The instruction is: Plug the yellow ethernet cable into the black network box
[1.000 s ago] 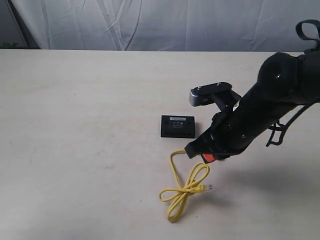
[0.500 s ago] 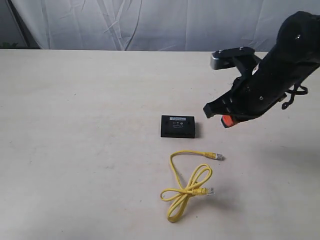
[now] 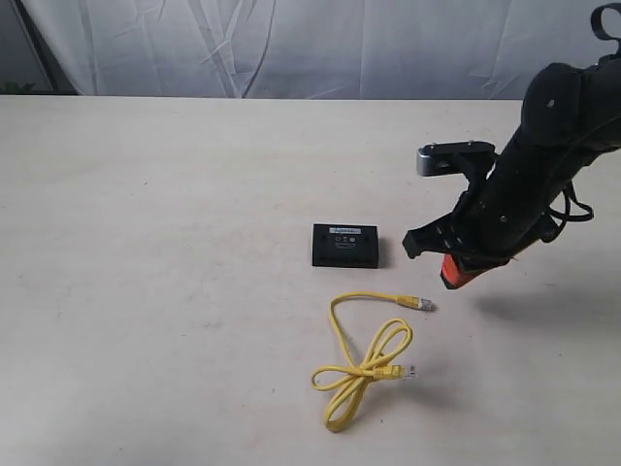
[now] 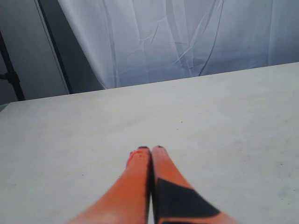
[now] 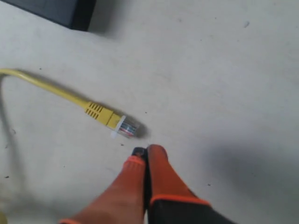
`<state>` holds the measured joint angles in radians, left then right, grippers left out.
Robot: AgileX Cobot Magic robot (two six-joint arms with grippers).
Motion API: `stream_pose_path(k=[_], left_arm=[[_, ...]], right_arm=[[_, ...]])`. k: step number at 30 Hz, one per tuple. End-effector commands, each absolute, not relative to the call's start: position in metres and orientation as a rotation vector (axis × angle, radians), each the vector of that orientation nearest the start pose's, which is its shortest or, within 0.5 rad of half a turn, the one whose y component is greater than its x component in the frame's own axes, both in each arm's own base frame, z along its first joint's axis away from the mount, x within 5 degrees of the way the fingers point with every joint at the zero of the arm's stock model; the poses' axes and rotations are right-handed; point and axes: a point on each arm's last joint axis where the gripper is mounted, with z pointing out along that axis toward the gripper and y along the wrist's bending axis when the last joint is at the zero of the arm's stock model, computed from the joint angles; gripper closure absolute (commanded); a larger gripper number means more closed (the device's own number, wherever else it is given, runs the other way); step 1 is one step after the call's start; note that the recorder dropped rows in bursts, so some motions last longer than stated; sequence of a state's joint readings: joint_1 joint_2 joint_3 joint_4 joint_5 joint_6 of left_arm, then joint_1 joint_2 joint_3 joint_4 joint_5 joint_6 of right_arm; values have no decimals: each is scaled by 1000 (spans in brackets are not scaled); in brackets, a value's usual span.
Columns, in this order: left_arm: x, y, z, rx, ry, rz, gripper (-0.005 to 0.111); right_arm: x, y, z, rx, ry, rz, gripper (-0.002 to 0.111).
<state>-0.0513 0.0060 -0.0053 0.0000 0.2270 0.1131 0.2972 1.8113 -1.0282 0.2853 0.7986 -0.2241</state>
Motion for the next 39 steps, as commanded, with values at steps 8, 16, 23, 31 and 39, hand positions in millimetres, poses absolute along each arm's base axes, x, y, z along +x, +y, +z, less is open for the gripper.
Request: stream_pose_path(k=[8,16,23,31,39], left_arm=[[56,-3,194,137,1694,47,107],[56,-3,194,137,1694,47,107],[56,-3,194,137,1694,47,107],[56,-3,194,137,1694,47,107],[56,-3,194,137,1694,47,107]], right_arm=[[301,114,135,-495,3095,354,109],[295,134,128,-629,3072,351,109],[296,145,125,-641,3023,351,109],[306,151,165,-628,2891,391,109],[320,156,171,-582,2719,404,109]])
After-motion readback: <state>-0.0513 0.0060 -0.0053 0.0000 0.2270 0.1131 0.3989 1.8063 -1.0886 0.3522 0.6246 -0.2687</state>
